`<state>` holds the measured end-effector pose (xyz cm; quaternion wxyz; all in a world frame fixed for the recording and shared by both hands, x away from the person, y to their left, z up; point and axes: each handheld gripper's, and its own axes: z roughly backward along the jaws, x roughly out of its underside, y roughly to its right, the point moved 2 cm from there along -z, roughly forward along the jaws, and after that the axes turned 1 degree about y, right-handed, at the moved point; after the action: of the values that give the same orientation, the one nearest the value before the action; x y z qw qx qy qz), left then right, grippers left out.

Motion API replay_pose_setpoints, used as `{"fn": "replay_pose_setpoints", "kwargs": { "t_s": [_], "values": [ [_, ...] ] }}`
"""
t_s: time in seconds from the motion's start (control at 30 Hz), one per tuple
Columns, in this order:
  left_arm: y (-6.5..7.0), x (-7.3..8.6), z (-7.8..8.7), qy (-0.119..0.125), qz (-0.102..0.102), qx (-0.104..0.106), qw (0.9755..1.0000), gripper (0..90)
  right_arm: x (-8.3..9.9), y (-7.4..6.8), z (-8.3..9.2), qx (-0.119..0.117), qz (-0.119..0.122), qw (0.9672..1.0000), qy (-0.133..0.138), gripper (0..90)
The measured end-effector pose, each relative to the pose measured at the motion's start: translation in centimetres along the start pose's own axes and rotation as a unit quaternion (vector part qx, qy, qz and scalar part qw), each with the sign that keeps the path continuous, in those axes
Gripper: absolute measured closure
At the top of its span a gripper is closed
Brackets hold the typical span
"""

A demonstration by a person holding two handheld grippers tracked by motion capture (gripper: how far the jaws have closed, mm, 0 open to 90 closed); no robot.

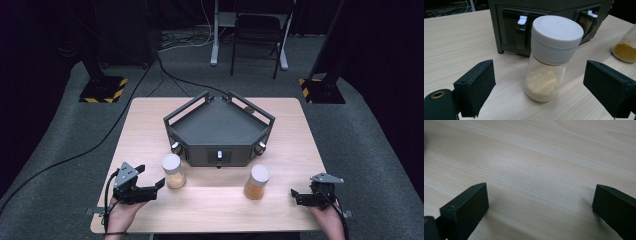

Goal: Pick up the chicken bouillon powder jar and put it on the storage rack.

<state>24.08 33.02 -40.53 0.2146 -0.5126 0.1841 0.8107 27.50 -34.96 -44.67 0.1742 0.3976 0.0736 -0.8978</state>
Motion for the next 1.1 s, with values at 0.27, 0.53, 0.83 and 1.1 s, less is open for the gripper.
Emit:
{"fn": "replay_pose_setpoints", "kwargs": {
  "t_s": [0.27, 0.53, 0.83, 1.1],
  "values": [
    [0.4, -0.5, -1.4, -0.006, -0.004, 0.008, 0.9999, 10.4, 0.0, 0.0, 0.0, 0.0, -0.001, 1.0, 0.0, 0.0],
    [0.7, -1.6, -3.4, -0.015, -0.017, 0.025, 0.9994, 10.4, 0.0, 0.0, 0.0, 0.0, -0.001, 1.0, 0.0, 0.0],
    [0.6, -1.7, -5.5, -0.03, -0.012, 0.028, 0.9991, 12.5, 0.0, -0.1, 0.0, 0.001, -0.001, 1.0, 0.0, 0.0],
    [0.8, -1.8, -6.7, -0.031, -0.012, 0.025, 0.9991, 14.6, 0.0, -0.1, 0.0, 0.001, -0.001, 1.0, 0.0, 0.0]
  ]
}}
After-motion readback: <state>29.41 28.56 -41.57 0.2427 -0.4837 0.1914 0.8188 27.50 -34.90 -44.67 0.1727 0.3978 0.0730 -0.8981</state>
